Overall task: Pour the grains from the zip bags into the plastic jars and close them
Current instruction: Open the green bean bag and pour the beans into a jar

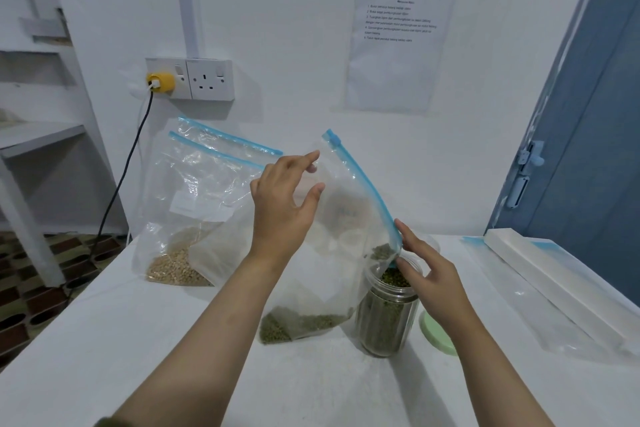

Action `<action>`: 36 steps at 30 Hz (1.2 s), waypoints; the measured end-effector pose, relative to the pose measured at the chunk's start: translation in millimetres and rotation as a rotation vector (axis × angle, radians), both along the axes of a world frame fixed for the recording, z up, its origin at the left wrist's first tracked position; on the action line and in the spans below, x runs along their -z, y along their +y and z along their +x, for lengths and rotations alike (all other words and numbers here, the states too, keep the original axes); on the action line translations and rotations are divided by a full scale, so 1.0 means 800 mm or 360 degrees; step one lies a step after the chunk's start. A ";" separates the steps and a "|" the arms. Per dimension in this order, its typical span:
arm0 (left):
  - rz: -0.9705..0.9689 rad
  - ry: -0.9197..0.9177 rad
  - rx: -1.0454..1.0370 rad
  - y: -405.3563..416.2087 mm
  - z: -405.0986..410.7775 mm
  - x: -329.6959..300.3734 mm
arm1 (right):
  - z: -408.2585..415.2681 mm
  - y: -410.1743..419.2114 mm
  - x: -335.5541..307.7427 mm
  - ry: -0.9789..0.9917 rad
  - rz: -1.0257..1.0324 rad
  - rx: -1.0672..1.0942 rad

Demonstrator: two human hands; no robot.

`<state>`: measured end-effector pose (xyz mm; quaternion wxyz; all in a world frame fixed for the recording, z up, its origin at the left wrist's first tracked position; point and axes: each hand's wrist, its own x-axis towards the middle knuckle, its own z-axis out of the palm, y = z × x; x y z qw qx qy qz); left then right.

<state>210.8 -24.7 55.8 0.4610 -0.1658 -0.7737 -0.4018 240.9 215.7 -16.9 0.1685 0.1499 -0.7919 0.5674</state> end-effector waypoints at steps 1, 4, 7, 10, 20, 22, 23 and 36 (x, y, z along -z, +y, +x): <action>-0.0004 0.0001 0.0002 0.000 0.000 0.000 | 0.000 -0.001 -0.001 -0.0006 -0.0011 -0.0002; -0.0009 0.0008 0.0003 0.000 0.001 0.001 | -0.001 -0.005 -0.002 0.0007 -0.0052 0.0015; -0.0010 0.0008 0.0001 -0.001 0.002 0.001 | -0.001 -0.008 0.000 0.0061 -0.0097 0.0030; -0.0012 0.0003 -0.0001 -0.002 0.002 0.001 | -0.001 -0.008 0.002 0.0114 -0.0107 0.0034; 0.0060 -0.0015 -0.0014 -0.012 0.003 -0.007 | -0.014 0.001 -0.005 0.0291 0.0082 0.0146; 0.0070 -0.0004 -0.0034 -0.014 0.004 -0.010 | -0.012 0.000 -0.008 0.0297 0.0070 0.0164; 0.0076 0.0006 -0.0043 -0.014 0.004 -0.011 | -0.011 -0.001 -0.011 0.0303 0.0053 0.0171; 0.0159 0.0033 -0.0054 -0.013 0.002 -0.013 | -0.008 0.002 -0.017 0.0238 -0.0177 0.0189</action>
